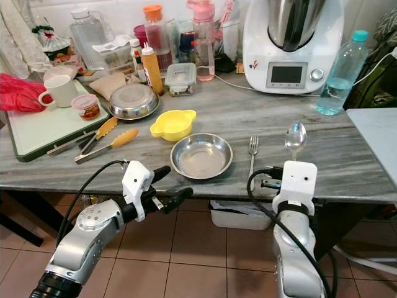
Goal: Setting the table
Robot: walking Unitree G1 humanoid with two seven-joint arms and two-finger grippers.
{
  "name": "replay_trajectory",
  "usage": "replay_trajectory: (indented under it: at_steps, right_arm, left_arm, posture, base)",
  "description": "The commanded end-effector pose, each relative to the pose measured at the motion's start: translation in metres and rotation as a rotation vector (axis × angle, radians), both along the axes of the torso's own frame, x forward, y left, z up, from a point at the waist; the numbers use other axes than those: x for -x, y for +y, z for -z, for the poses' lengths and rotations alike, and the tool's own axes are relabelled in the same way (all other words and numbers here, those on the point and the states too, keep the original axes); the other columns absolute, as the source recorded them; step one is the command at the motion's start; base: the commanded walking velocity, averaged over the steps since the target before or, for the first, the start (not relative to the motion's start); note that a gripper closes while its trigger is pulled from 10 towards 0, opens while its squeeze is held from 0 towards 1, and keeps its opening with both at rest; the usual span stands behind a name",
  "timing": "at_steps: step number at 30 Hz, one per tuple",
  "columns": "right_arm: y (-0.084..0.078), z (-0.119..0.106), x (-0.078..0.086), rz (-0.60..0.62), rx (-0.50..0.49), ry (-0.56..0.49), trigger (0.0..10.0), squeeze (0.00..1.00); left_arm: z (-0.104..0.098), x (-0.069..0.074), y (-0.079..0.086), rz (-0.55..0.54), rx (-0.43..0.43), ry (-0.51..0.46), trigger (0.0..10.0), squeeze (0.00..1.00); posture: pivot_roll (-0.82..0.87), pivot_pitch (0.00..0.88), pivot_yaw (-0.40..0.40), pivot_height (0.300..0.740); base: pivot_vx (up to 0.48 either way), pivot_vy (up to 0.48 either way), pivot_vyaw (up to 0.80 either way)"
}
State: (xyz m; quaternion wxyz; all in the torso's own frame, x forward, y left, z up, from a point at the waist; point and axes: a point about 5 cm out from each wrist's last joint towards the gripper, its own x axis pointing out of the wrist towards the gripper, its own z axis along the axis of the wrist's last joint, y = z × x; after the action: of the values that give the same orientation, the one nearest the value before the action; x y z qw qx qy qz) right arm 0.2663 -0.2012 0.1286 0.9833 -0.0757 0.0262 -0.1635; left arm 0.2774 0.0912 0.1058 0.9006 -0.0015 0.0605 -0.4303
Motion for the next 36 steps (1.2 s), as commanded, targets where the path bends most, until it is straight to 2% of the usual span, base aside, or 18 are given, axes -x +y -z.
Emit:
replay_trajectory:
  at_steps: [1, 11, 17, 21, 27, 33, 36]
  right_arm:
    - [-0.003, 0.002, -0.003, 0.006, -0.026, 0.026, 10.0, 0.0]
    - [-0.016, 0.014, -0.01, 0.041, -0.106, 0.101, 10.0, 0.0]
    - [-0.019, 0.015, -0.024, 0.023, -0.135, 0.127, 10.0, 0.0]
    - [-0.018, 0.012, -0.033, 0.018, -0.193, 0.118, 10.0, 0.0]
    - [0.004, 0.01, -0.052, -0.053, -0.272, 0.134, 10.0, 0.0]
    - [0.022, 0.012, -0.058, -0.107, -0.307, 0.149, 10.0, 0.0]
    - [0.026, 0.016, -0.058, -0.119, -0.304, 0.171, 10.0, 0.0]
  left_arm:
    - [-0.005, 0.001, 0.001, 0.032, -0.01, -0.007, 10.0, 0.0]
    - [-0.012, 0.002, 0.001, 0.064, -0.022, -0.024, 10.0, 0.0]
    - [-0.014, 0.006, 0.001, 0.073, -0.014, -0.024, 10.0, 0.0]
    - [-0.013, 0.007, 0.003, 0.079, -0.02, -0.016, 10.0, 0.0]
    - [-0.013, 0.009, 0.003, 0.09, -0.03, -0.006, 10.0, 0.0]
    - [-0.013, 0.009, 0.003, 0.092, -0.036, -0.006, 10.0, 0.0]
    - [-0.014, 0.009, 0.002, 0.091, -0.036, -0.007, 10.0, 0.0]
  posture:
    - [-0.13, 0.04, 0.083, 0.74]
    - [-0.12, 0.046, 0.091, 0.74]
    - [-0.12, 0.056, 0.097, 0.74]
    - [-0.11, 0.084, 0.109, 0.74]
    - [-0.1, 0.09, 0.112, 0.74]
    - [-0.09, 0.085, 0.108, 0.74]
    - [-0.09, 0.083, 0.107, 0.74]
  base:
    - [0.0, 0.0, 0.0]
    - [0.0, 0.0, 0.0]
    - [0.0, 0.0, 0.0]
    - [0.0, 0.0, 0.0]
    - [0.0, 0.0, 0.0]
    - [0.0, 0.0, 0.0]
    - [0.0, 0.0, 0.0]
